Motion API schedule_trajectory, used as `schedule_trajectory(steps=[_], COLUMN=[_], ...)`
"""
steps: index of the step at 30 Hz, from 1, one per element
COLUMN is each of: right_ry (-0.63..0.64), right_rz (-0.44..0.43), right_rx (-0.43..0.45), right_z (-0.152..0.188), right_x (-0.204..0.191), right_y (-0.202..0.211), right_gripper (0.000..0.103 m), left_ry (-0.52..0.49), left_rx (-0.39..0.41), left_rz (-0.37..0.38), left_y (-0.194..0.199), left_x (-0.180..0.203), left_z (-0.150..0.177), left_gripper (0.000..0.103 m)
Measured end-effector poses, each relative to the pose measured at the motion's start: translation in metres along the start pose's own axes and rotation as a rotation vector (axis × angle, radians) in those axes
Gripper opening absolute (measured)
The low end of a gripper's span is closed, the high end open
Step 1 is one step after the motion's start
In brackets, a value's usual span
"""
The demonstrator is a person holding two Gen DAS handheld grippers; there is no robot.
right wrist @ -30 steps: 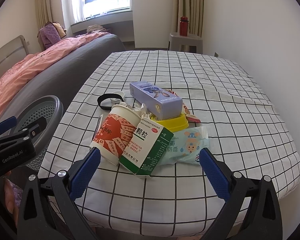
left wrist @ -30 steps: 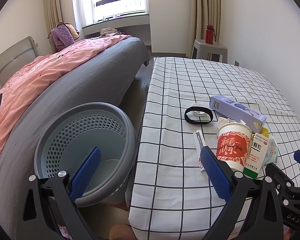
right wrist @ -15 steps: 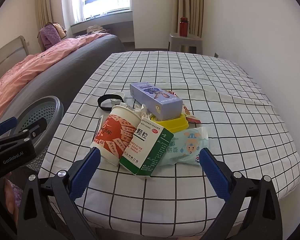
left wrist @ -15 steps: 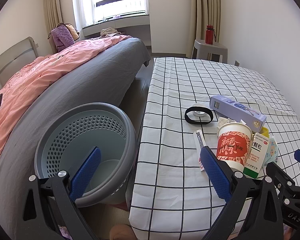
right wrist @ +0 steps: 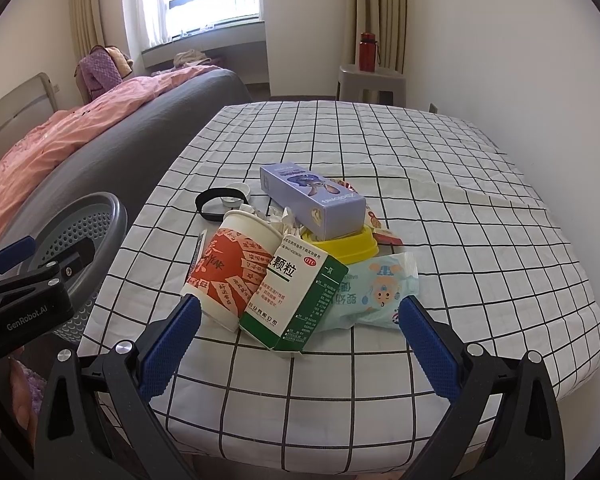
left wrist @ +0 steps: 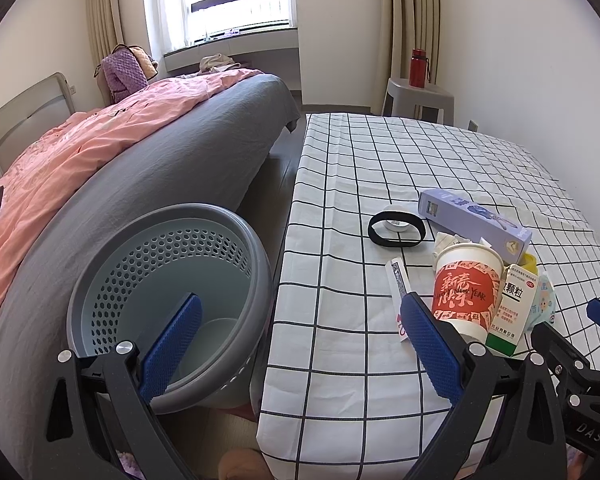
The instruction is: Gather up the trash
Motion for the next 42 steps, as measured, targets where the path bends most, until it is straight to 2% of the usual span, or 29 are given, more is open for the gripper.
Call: schedule_trajectory(steps=[42], right_ry=[-0.006], right_rz=[-0.01], right_rx=[-0.004], right_z=[0.0014], right_x=[0.0075], right_y=[0.0015], right_gripper=[0.097], left_ry=[-0.006], left_rx=[0.0], left_rz=[-0.01], left_y=[-0.0036], left_x=[0.0012], left_z=[0.0021], left_gripper=[0.095])
Point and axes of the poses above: each gripper's, at about its wrist camera, not at the fingertips, and y roughly against the way its jaws point, x to its right, z to its underside, the point moved 6 cm from there along -y, roughly the way its jaws point, and after that the axes turned 1 degree about x, right-handed, at the moved point
